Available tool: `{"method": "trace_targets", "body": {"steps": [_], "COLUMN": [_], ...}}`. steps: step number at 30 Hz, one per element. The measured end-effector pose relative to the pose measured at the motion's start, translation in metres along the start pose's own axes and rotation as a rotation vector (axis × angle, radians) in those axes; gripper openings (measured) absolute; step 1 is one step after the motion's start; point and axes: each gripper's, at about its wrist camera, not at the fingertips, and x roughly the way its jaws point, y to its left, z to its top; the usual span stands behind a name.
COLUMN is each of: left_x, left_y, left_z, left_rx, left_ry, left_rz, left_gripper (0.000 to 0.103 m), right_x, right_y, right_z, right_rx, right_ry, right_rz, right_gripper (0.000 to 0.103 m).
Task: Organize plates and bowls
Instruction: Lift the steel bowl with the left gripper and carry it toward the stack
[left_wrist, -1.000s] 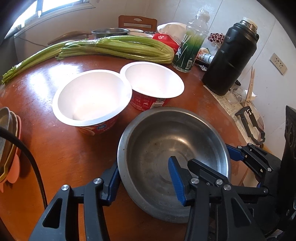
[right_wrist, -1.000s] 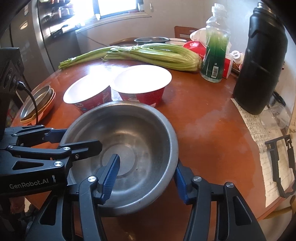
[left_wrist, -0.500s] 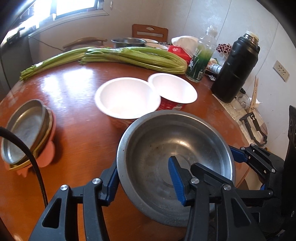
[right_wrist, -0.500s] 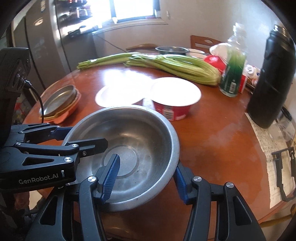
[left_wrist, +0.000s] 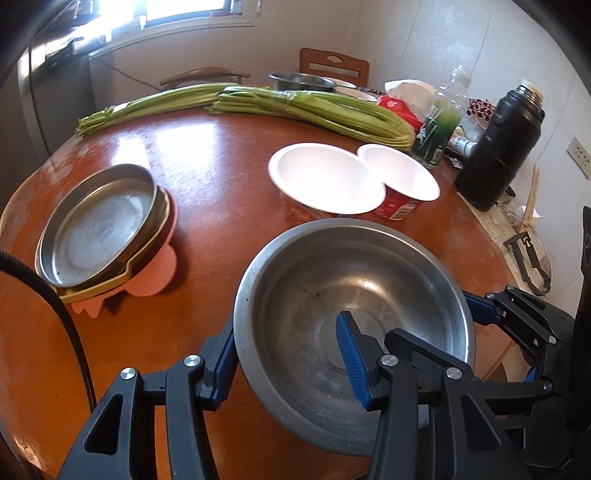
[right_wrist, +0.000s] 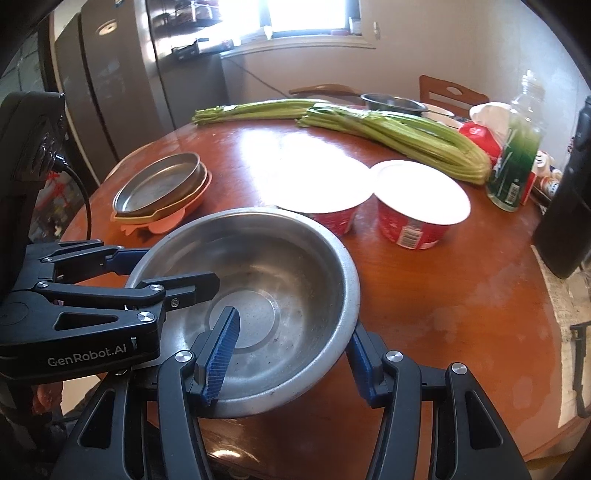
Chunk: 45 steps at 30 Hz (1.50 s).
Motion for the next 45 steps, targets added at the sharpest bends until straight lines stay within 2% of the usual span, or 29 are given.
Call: {"method": "trace_targets", "body": {"steps": [23, 31, 45], "left_x": [0.023, 0.024, 0.005], "left_y": [0.006, 0.008, 0.016], "left_z": [0.002, 0.004, 0.01], "left_rx": [0.004, -0.002, -0.014], "left_ry": [0.044, 0.052, 0.001], "left_rz": [0.016, -0.001, -0.004], "left_gripper": [0.051, 0.051, 0.052], "right_x": [0.024, 0.023, 0.008], "right_y": [0.0, -0.002, -0.013], "right_z": [0.0, 0.0, 0.008], "right_rx": [0.015, 0.027, 0.076], "right_ry": [0.07, 0.078, 0.031], "right_rz": [0.017, 0.03, 0.025], "right_gripper": [0.059, 0.059, 0.059]}}
